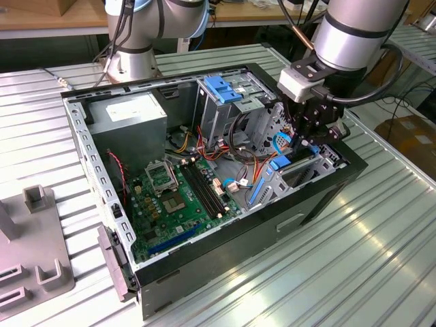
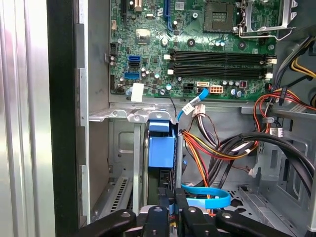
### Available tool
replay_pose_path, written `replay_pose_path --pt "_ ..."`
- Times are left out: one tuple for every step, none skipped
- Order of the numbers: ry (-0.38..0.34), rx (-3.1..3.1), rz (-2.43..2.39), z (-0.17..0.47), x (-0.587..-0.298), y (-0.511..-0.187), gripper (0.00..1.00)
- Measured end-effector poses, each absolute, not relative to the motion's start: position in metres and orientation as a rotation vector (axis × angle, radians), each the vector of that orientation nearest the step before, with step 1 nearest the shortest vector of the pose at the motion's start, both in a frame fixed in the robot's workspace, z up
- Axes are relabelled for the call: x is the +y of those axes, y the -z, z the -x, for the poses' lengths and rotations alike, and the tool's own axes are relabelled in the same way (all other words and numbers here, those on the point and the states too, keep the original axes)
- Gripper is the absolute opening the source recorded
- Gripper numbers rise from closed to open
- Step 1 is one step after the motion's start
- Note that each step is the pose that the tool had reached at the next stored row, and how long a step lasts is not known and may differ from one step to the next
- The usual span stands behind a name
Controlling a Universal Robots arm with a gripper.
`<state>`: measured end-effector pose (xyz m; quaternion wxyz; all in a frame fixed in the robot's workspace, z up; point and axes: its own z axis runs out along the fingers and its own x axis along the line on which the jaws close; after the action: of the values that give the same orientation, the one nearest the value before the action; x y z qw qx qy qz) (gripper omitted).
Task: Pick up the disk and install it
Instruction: 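Insert the second disk wire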
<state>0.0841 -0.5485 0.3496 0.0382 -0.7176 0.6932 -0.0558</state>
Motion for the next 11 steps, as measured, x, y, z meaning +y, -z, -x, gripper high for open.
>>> replay_pose_path --pt "0.171 2.126 2.201 -0.0841 -0.5485 -0.3495 0.16" --pt "0.171 2.126 2.201 -0.0842 -0.5485 -0.3495 0.16" --pt "0.171 2.126 2.201 -0.0842 -0.5488 -0.3495 0.16" --pt "0.171 2.126 2.201 -0.0842 -0.5495 -0.3495 0.16" --pt "0.171 2.126 2.201 -0.0842 -0.55 -0.3495 0.16" --pt "0.171 2.125 2.202 -0.0842 -0.5516 -0.3495 0.16" --pt "0.171 2.125 2.202 -0.0841 -0.5524 -0.3495 0.16" --pt "0.171 2.125 2.202 -0.0841 -0.5527 -0.3496 0.16" --pt "0.169 2.125 2.201 -0.0841 -0.5528 -0.3496 0.16" --pt "0.164 2.123 2.199 -0.0841 -0.5528 -0.3495 0.16" --pt "0.159 2.121 2.196 -0.0841 -0.553 -0.3495 0.16"
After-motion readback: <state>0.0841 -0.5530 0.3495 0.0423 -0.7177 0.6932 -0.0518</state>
